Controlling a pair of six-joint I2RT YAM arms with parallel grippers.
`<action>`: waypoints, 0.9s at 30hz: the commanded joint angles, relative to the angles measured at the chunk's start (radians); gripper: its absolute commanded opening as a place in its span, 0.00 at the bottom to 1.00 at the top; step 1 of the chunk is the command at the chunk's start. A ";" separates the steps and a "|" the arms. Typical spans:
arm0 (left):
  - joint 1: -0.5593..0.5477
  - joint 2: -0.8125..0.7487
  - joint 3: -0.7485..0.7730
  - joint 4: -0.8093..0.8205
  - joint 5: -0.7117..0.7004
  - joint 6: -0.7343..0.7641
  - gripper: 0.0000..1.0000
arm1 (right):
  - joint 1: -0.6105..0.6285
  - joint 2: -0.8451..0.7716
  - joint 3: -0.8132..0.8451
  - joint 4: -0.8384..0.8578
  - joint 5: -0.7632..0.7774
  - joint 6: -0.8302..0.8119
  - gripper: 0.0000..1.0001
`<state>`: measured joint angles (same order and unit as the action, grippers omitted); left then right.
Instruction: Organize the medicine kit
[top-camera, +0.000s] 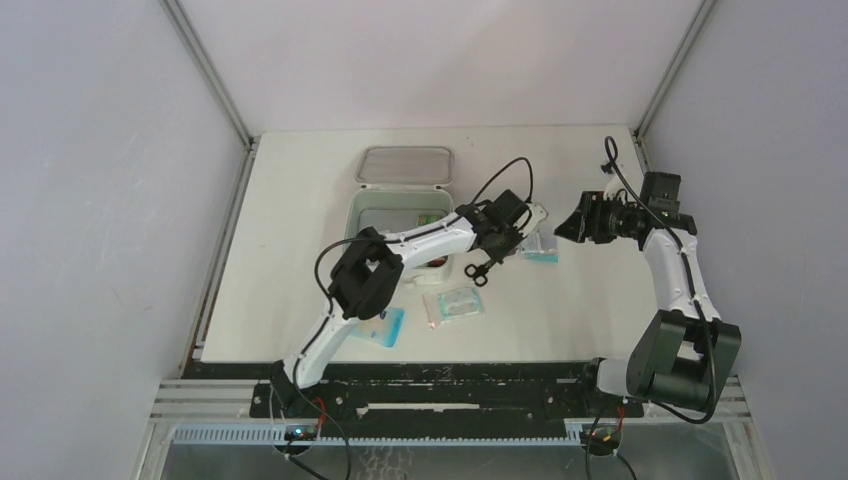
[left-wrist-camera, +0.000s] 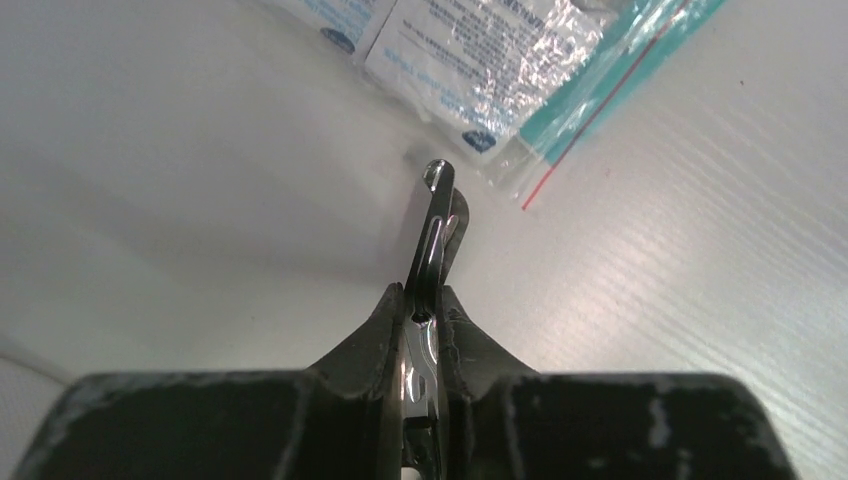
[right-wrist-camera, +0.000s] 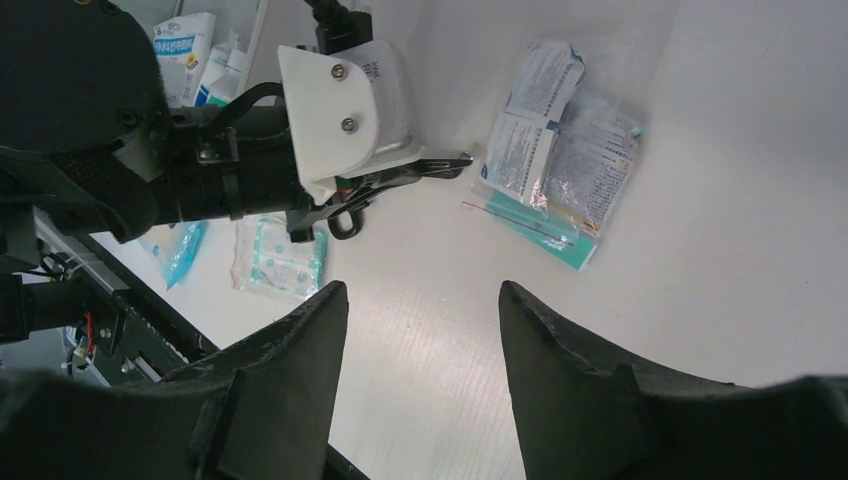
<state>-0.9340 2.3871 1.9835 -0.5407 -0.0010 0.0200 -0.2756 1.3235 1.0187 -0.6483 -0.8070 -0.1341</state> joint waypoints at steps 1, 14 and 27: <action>0.001 -0.161 -0.026 -0.008 0.015 0.078 0.06 | -0.014 -0.048 -0.002 0.016 -0.023 -0.010 0.57; 0.050 -0.408 -0.033 -0.104 0.212 0.167 0.00 | -0.042 -0.096 0.003 0.037 -0.027 0.000 0.57; 0.288 -0.638 -0.131 -0.466 0.215 0.730 0.00 | -0.042 -0.094 0.003 0.029 -0.073 -0.022 0.57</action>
<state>-0.7162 1.8145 1.8931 -0.8547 0.2028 0.5072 -0.3145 1.2423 1.0187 -0.6472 -0.8356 -0.1356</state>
